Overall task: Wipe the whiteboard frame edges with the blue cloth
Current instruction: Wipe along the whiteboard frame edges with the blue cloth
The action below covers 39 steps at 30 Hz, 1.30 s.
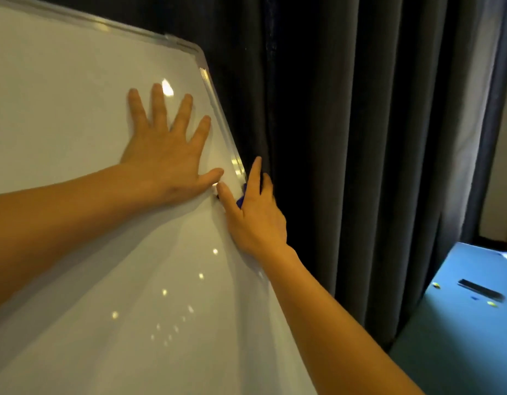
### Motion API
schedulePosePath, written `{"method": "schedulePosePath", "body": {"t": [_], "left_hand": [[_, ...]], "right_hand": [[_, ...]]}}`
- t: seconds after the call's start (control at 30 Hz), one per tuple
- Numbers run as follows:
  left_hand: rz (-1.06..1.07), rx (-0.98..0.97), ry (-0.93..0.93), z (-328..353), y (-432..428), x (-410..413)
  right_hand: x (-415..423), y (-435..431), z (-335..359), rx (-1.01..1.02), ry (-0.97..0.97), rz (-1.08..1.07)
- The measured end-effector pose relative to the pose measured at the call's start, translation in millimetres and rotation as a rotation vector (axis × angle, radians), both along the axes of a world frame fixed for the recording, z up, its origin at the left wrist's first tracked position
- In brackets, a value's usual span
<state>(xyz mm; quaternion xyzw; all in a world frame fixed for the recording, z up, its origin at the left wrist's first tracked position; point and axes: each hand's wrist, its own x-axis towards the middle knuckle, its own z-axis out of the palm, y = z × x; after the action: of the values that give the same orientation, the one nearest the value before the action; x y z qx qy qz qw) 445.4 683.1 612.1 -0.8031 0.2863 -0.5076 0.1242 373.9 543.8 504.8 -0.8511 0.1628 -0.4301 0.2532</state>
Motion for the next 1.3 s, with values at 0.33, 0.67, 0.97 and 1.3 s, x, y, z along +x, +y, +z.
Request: {"method": "schedulePosePath", "body": {"t": [0.33,0.67,0.97,1.3], "left_hand": [[-0.113,0.181,-0.009,-40.4,-8.3,-26.6],[-0.148,0.330,0.056,-82.1,-6.0,-35.3],[-0.176,0.603,0.009,-150.0,-2.2,-49.7],[-0.195,0.692,0.073,-217.2,-13.0,-85.0]], "right_hand": [[-85.9,38.2,-116.6,0.116,0.070,-0.117],[-111.7,77.0,-193.4,0.357,-0.067,-0.125],[-158.8,72.1,-330.4,0.852,0.103,-0.360],[-125.7,52.3,-295.6,0.592,0.043,-0.056]]}}
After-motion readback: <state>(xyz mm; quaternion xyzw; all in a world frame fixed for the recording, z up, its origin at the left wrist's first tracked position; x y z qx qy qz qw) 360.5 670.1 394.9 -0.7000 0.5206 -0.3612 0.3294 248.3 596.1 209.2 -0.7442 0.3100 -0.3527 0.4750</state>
